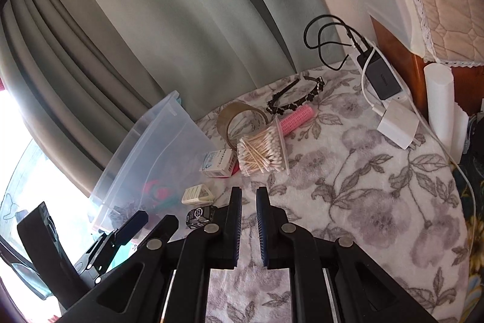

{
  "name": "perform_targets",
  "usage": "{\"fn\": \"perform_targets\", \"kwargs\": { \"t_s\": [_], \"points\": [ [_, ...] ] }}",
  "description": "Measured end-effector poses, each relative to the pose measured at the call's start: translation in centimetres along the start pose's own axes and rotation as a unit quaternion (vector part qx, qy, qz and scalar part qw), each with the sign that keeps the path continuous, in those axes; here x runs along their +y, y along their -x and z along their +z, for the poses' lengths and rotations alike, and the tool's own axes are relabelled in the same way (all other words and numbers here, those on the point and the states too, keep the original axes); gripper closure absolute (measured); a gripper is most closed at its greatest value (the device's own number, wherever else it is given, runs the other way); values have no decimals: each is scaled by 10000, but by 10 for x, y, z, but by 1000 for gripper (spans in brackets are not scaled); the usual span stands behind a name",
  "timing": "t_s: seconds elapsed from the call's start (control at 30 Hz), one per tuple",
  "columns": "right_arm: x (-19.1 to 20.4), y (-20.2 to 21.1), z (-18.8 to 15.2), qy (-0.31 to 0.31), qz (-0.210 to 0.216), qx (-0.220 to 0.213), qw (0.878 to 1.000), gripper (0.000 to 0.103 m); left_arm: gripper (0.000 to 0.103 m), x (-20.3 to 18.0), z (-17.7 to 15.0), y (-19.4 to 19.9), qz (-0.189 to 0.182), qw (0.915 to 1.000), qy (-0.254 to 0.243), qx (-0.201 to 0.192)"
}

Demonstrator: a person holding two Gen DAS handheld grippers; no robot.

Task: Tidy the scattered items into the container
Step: 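Withdraw both tools from the box toward the remaining items on the table, then grasp the black CS EXPRESS toy car with the left tool while the right tool grasps the cotton swab bag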

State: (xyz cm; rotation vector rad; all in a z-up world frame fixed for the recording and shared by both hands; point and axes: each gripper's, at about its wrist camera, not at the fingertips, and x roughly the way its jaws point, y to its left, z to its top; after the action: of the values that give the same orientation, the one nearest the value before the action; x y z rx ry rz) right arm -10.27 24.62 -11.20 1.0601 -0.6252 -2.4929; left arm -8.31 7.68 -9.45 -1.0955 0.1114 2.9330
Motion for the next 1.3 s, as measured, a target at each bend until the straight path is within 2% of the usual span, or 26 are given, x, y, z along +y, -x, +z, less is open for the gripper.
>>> {"fn": "perform_targets", "kwargs": {
  "t_s": [0.1,0.2,0.23,0.43,0.7,0.8,0.93,1.13,1.3],
  "points": [
    [-6,-15,-4,-49,-87,160,9998,89,43,1,-6,-16,153,9995,144,224],
    [-13,-27,-7,-123,-95,298,9994,60,43,-3,-12,-31,326,9989,130,296],
    [-15,-30,-8,-121,-98,321,9994,58,43,-4,-13,-36,404,9985,140,333],
    [-20,-45,-10,-89,-92,495,9987,54,43,0,-17,-65,840,9937,373,640],
    [-28,-70,-12,-62,-194,779,9968,54,43,9,-17,-99,1178,9841,856,1020],
    [-28,-78,-10,-3,-254,847,9961,54,34,11,-17,-109,1365,9805,880,1105],
    [-30,-90,-5,73,-312,935,9951,48,30,9,-18,-116,1555,9779,836,1122],
    [-31,-107,5,215,-380,1020,9938,45,27,10,-14,-121,1664,9739,1038,1138],
    [-30,-116,23,410,-453,913,9939,44,27,11,-13,-122,1594,9748,1073,1133]
  ]
}}
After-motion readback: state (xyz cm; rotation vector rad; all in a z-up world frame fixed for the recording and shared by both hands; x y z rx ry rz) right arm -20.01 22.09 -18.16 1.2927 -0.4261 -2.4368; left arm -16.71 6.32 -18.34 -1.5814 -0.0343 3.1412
